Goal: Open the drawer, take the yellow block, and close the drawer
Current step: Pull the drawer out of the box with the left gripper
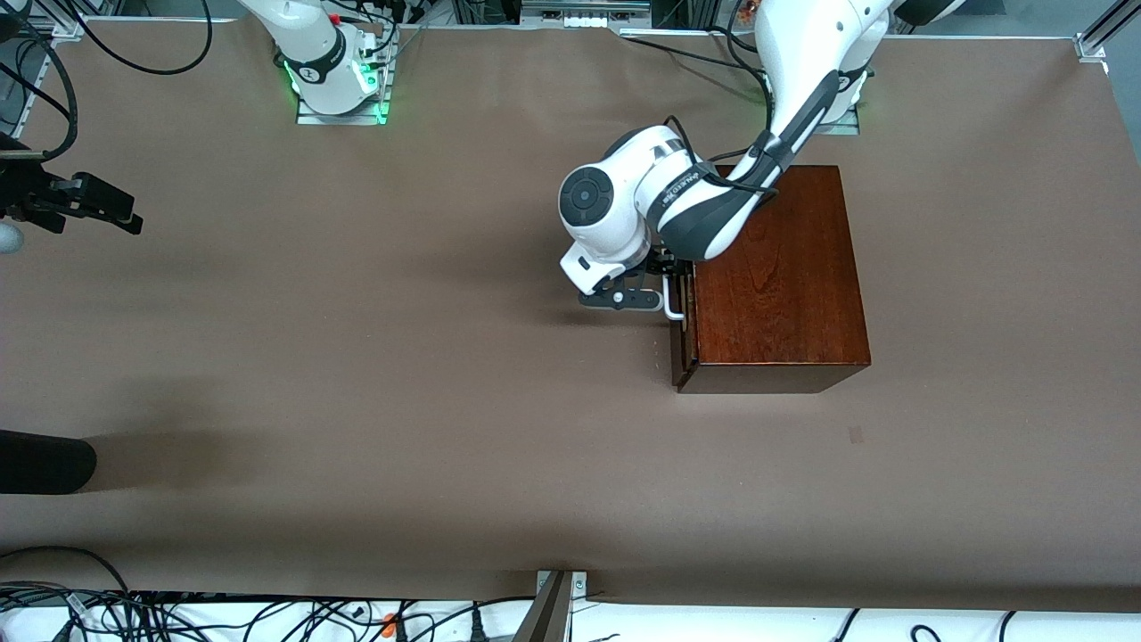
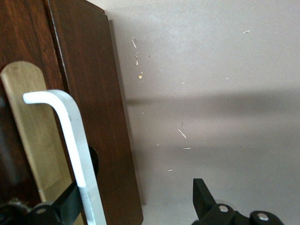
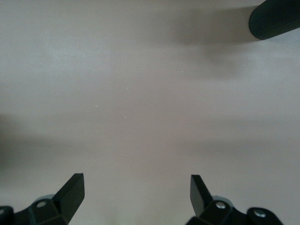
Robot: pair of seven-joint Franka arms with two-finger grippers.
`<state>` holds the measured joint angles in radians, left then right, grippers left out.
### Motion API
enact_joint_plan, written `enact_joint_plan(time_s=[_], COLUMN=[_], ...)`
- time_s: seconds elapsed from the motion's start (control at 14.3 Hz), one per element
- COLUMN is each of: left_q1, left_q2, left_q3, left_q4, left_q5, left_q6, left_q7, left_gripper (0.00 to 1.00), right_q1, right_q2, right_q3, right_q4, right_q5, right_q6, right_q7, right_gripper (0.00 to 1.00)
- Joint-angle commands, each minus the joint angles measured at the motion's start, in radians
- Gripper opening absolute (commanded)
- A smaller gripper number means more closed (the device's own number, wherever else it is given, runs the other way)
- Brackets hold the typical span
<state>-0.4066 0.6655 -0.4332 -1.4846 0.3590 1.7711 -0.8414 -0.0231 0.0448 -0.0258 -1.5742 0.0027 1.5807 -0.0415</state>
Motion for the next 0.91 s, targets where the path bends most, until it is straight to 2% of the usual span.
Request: enact_joint_plan(time_s=[0.0,0.84], left_q1=[-0.046,-0.112], left_q2=[0.037,0.109], left_q3=[-0.001,-0.002], left_q4=[0.07,0.173], left_q5=[0.017,0.014], left_q6=[-0.004,-0.001], left_q7=[-0.039,-0.097], left_gripper=[1.0,1.0], right_q1=[-0.003,-0.003], right_q2=[-0.005,-0.005], right_q3=[0.001,0.001], right_q4=[-0.006,-0.006], right_q5=[0.014,0.014], right_q6=[0.004,0.004], right_q7=[-0.012,-0.012], right_gripper=[1.0,1.0])
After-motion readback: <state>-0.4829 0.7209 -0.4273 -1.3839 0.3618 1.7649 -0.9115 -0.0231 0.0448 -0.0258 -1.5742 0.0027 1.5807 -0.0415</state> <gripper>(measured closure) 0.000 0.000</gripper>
